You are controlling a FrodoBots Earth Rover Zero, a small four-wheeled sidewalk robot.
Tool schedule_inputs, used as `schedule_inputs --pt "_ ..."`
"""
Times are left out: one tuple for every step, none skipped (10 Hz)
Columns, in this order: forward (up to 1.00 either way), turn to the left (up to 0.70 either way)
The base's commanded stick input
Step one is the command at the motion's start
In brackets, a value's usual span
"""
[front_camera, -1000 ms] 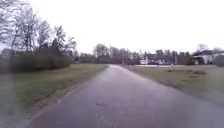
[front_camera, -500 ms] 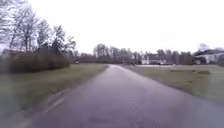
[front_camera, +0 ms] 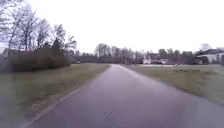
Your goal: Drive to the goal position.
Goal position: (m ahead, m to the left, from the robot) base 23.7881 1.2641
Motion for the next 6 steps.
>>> schedule_inputs --pt "1.00 0.00" --pt "1.00 0.00" --pt "1.00 0.00" --pt "1.00 0.00" --pt "1.00 0.00" --pt "1.00 0.00"
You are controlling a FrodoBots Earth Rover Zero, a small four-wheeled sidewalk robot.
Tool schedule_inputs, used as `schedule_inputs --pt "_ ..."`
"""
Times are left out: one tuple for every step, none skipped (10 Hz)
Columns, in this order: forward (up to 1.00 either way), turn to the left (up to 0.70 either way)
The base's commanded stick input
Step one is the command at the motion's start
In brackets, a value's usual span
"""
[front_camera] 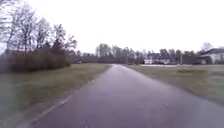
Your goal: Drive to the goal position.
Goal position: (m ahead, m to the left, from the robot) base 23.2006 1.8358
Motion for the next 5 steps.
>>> schedule_inputs --pt "1.00 0.00" --pt "1.00 0.00" --pt "1.00 0.00" --pt "1.00 0.00" --pt "1.00 0.00"
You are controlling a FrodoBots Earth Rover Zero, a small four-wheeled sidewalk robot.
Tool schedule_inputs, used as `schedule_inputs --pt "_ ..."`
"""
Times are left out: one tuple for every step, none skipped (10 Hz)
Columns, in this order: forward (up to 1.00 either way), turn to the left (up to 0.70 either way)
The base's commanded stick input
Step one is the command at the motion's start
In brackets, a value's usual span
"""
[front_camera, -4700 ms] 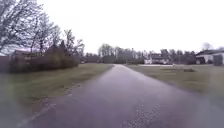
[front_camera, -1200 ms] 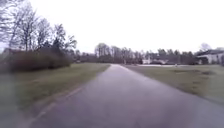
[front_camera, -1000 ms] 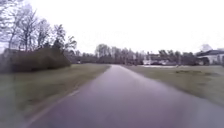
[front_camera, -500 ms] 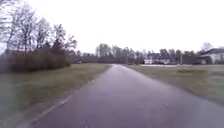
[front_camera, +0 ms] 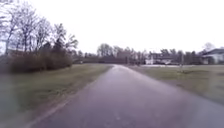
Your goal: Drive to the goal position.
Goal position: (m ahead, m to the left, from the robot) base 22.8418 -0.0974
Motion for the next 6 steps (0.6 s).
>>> schedule_inputs --pt "1.00 0.00" --pt "1.00 0.00" --pt "1.00 0.00" --pt "1.00 0.00" --pt "1.00 0.00" --pt "1.00 0.00"
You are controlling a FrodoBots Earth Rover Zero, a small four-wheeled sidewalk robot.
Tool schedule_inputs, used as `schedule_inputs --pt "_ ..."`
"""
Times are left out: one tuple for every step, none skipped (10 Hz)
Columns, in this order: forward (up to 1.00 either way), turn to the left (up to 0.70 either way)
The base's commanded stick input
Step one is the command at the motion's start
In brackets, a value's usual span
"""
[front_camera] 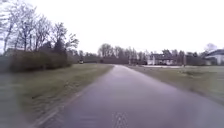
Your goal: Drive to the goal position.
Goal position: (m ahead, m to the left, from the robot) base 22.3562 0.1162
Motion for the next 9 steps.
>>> schedule_inputs --pt "1.00 -0.12" --pt "1.00 -0.27" --pt "1.00 -0.38" --pt "1.00 -0.40" --pt "1.00 -0.24" --pt "1.00 0.00" --pt "1.00 0.00" --pt "1.00 0.00" --pt "1.00 0.00"
